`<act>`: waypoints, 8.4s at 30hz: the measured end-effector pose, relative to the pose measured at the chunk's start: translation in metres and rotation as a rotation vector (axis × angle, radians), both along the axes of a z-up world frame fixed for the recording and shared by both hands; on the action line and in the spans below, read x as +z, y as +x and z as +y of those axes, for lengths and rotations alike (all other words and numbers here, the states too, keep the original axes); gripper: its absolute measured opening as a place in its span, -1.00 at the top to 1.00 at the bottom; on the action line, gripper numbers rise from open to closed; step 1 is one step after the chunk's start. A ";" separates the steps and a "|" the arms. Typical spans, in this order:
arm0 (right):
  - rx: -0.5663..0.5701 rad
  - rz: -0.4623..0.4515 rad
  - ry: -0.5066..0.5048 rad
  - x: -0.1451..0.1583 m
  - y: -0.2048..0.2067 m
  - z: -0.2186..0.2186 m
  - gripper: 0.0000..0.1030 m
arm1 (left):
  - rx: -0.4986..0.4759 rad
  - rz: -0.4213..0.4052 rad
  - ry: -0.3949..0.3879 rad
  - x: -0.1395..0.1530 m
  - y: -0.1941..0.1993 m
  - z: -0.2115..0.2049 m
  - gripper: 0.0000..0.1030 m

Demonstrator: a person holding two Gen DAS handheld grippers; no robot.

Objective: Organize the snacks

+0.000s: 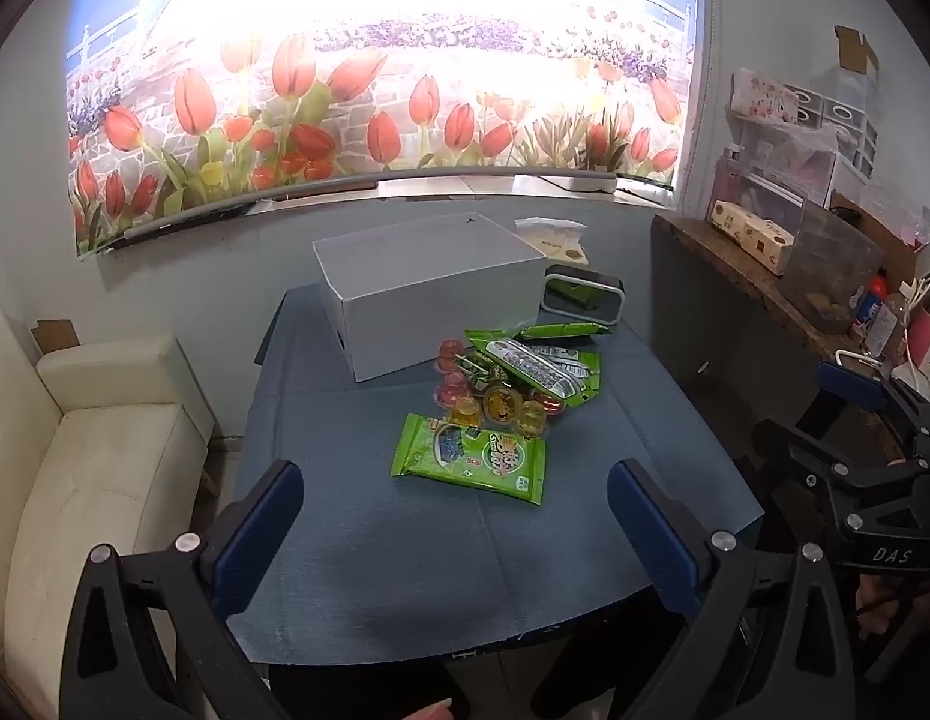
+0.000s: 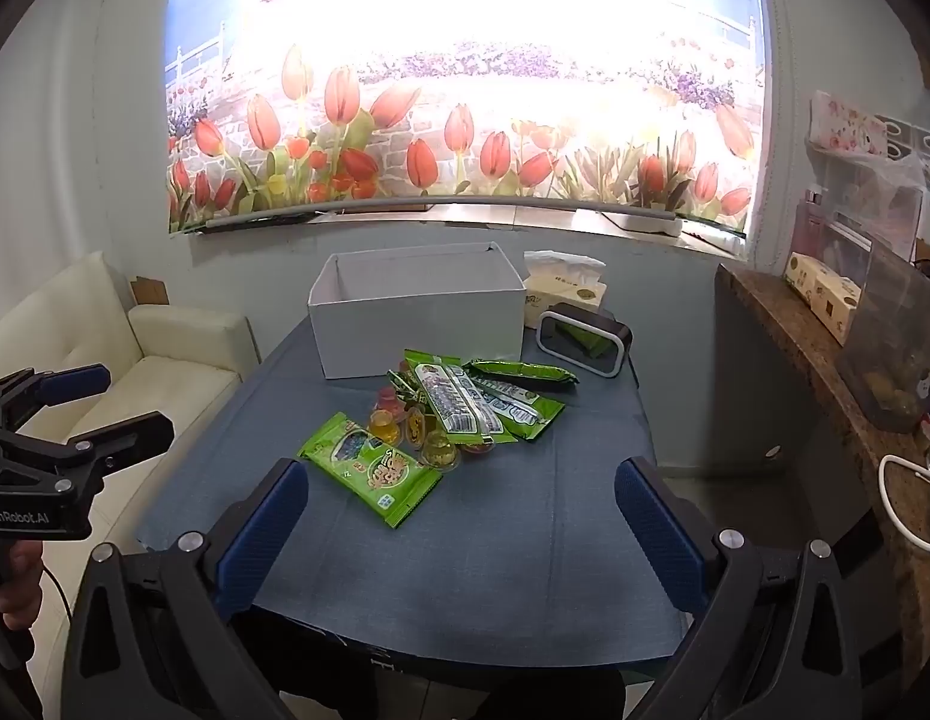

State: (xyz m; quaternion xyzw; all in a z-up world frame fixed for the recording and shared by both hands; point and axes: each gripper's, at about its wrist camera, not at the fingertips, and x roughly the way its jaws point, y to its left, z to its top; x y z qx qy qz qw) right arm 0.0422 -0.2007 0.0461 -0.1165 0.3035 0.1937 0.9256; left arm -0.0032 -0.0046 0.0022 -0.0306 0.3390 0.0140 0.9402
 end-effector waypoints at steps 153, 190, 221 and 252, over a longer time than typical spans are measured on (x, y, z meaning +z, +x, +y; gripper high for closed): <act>0.222 0.452 0.331 -0.101 0.089 -0.045 -0.42 | -1.051 0.426 0.214 -0.186 0.229 -0.004 -1.00; 0.227 0.346 0.327 -0.080 0.088 -0.023 -0.42 | -0.346 0.159 -0.046 -0.114 0.098 0.047 -0.49; 0.233 0.315 0.334 -0.073 0.115 -0.001 -0.42 | -0.206 0.135 -0.163 -0.119 0.130 0.054 -0.30; 0.105 0.201 0.021 -0.053 0.387 0.150 -0.84 | 0.087 0.067 -0.101 -0.066 0.350 0.142 -1.00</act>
